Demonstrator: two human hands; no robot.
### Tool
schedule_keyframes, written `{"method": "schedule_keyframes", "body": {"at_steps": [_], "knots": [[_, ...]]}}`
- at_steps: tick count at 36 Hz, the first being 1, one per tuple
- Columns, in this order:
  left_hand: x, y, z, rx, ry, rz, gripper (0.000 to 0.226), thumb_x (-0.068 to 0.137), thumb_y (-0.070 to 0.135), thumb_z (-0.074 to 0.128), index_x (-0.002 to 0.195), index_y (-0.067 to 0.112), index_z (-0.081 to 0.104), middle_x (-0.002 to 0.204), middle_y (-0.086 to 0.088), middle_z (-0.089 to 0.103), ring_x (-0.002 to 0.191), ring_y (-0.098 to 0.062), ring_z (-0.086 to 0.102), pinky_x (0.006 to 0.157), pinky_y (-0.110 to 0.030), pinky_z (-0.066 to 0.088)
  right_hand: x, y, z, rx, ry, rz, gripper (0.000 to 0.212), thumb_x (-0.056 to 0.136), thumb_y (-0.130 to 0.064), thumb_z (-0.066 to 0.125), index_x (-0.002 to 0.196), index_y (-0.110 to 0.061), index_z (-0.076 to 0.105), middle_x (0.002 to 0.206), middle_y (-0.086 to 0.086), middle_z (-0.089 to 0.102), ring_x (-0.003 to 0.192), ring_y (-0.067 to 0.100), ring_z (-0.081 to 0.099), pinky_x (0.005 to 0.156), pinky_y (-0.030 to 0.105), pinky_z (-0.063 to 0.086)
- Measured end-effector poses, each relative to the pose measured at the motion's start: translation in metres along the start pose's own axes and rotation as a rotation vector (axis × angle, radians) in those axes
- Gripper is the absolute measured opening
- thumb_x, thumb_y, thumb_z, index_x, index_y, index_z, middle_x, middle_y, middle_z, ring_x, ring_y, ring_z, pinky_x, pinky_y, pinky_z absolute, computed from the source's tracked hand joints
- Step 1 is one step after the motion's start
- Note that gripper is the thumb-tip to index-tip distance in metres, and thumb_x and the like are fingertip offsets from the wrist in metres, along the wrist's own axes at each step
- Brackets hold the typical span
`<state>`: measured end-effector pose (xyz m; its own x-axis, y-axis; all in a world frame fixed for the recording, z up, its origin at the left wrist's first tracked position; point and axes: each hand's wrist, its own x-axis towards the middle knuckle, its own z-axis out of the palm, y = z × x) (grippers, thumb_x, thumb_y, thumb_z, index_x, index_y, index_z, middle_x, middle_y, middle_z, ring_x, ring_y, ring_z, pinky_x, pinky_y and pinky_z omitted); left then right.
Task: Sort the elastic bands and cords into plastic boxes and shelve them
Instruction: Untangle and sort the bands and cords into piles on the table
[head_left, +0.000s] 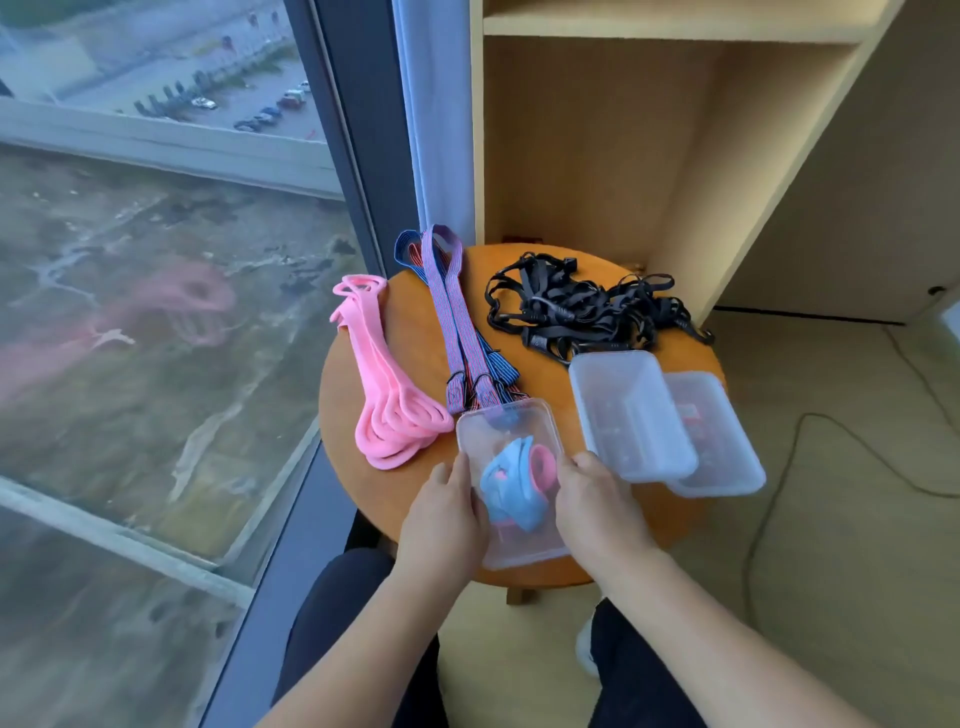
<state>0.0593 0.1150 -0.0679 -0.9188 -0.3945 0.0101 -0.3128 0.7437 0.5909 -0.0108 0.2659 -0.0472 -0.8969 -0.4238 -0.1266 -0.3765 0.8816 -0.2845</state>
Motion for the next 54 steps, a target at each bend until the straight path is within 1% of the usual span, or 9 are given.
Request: {"method": "schedule_keyframes", "body": {"at_steps": [9,13,15,19,28,33,37,42,54], "knots": [[0.0,0.012,0.007,0.16,-0.09,-0.089,0.042,0.091,0.009,0.043,0.133,0.013,0.042,0.088,0.004,0.031,0.068,-0.019,0.036,0.057,-0.03,0.026,-0.002,0.002,-0.002,-0.001,-0.092,-0.008,0.042,0.094,0.0,0.034,0.134,-0.006,0.046,0.121,0.012,0.049,0.111,0.032,0.054,0.088,0.034,0.042],[-0.001,0.007,0.007,0.315,-0.111,-0.022,0.061,0.086,0.022,0.047,0.144,0.009,0.033,0.121,-0.005,0.044,0.107,-0.028,0.048,0.079,-0.031,0.038,-0.004,0.0,-0.001,-0.02,-0.097,0.0,0.042,0.093,0.003,0.034,0.133,-0.003,0.045,0.124,0.012,0.047,0.112,0.032,0.053,0.091,0.034,0.042],[0.003,0.003,0.005,0.482,-0.137,0.085,0.074,0.085,0.029,0.039,0.151,0.002,0.021,0.156,-0.018,0.022,0.143,-0.031,0.023,0.114,-0.036,0.019,-0.004,0.0,0.001,-0.018,-0.085,-0.012,0.043,0.092,0.004,0.035,0.133,-0.003,0.045,0.123,0.012,0.046,0.109,0.029,0.053,0.088,0.031,0.042],[0.017,-0.004,0.001,0.517,-0.265,0.21,0.076,0.088,0.027,0.028,0.154,0.004,-0.001,0.162,-0.013,-0.012,0.15,-0.023,-0.013,0.114,-0.029,-0.017,-0.005,0.0,0.007,-0.001,-0.01,-0.07,0.045,0.093,0.004,0.039,0.137,-0.006,0.042,0.133,0.009,0.04,0.113,0.023,0.049,0.09,0.025,0.038],[0.023,-0.012,0.0,0.515,-0.248,0.328,0.076,0.087,0.03,0.029,0.154,0.001,0.008,0.163,-0.015,-0.003,0.151,-0.024,-0.009,0.111,-0.025,-0.022,0.013,-0.011,0.007,-0.044,-0.188,-0.196,0.075,0.094,-0.002,0.043,0.155,-0.006,0.0,0.162,0.013,-0.014,0.15,0.023,-0.011,0.119,0.028,-0.001],[0.026,-0.012,0.005,0.531,-0.249,0.378,0.072,0.094,0.031,0.034,0.154,0.0,0.008,0.162,-0.019,-0.001,0.15,-0.029,-0.01,0.119,-0.033,-0.011,0.033,-0.024,0.007,0.117,-0.115,-0.081,0.06,0.098,-0.022,0.048,0.15,-0.002,0.025,0.163,0.012,0.009,0.151,0.021,0.006,0.119,0.028,0.008],[0.026,-0.016,0.0,0.518,-0.273,0.387,0.072,0.091,0.035,0.024,0.154,0.001,0.013,0.162,-0.019,0.0,0.15,-0.03,-0.007,0.119,-0.034,-0.012,0.042,-0.032,0.024,-0.002,-0.039,-0.08,0.064,0.103,-0.028,0.037,0.154,-0.003,0.009,0.163,0.014,-0.001,0.151,0.024,-0.002,0.12,0.031,-0.002],[0.022,-0.016,-0.01,0.312,-0.196,0.451,0.065,0.075,0.026,0.033,0.123,-0.006,0.063,0.134,-0.028,0.054,0.127,-0.042,0.051,0.101,-0.056,0.043,0.046,-0.025,0.035,-0.072,-0.013,-0.094,0.061,0.105,-0.037,0.017,0.155,-0.007,0.001,0.163,0.011,-0.007,0.151,0.021,-0.008,0.12,0.031,-0.009],[0.026,-0.026,-0.009,0.275,-0.185,0.443,0.065,0.082,0.026,0.028,0.133,-0.002,0.057,0.144,-0.02,0.047,0.138,-0.034,0.04,0.113,-0.049,0.035,0.03,-0.02,0.036,-0.17,-0.006,-0.181,0.063,0.105,-0.039,0.018,0.155,-0.005,0.002,0.163,0.015,-0.008,0.151,0.024,-0.01,0.115,0.029,-0.018]]}}
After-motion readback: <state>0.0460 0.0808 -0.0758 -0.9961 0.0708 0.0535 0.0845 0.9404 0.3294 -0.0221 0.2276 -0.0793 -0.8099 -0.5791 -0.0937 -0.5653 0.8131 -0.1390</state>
